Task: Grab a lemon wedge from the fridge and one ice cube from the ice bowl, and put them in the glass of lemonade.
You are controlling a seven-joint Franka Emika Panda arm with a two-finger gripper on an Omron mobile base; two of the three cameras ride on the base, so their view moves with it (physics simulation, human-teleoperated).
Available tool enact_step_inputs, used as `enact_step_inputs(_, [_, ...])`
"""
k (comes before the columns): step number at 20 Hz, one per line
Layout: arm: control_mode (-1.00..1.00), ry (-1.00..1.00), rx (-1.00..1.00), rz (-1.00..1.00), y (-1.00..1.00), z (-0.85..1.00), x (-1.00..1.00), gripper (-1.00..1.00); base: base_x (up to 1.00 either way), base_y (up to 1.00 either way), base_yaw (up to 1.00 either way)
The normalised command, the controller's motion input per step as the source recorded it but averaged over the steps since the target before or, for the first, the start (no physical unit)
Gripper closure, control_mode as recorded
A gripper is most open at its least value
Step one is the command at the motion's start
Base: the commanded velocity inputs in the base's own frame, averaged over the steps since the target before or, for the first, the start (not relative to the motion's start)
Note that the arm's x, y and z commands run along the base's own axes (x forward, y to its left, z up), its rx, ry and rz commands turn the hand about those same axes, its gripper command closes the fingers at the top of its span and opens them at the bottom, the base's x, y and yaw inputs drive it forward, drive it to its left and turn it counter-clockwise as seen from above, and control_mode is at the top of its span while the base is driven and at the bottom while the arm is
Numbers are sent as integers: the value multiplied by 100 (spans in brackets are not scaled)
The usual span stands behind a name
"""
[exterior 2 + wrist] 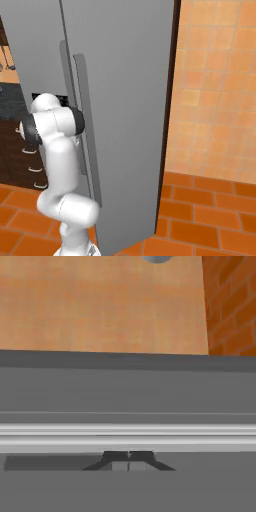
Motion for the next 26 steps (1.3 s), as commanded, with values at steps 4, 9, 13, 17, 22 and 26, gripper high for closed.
enact_step_inputs(4, [-100, 27, -24, -4, -76, -2, -7, 100, 0, 0, 0])
enact_step_inputs(9, [-100, 9, 0, -33, -100, -8, -68, 100, 0, 0, 0])
enact_step_inputs(13, [-100, 14, 4, -39, -100, 0, -80, 100, 0, 0, 0])
enact_step_inputs(17, [-100, 27, 5, -43, -100, 0, -23, 100, 0, 0, 0])
enact_step_inputs(22, [-100, 35, 10, -39, -100, 0, 0, 100, 0, 0, 0])
enact_step_inputs(26, [-100, 24, 15, -28, -100, -2, 6, 100, 0, 0, 0])
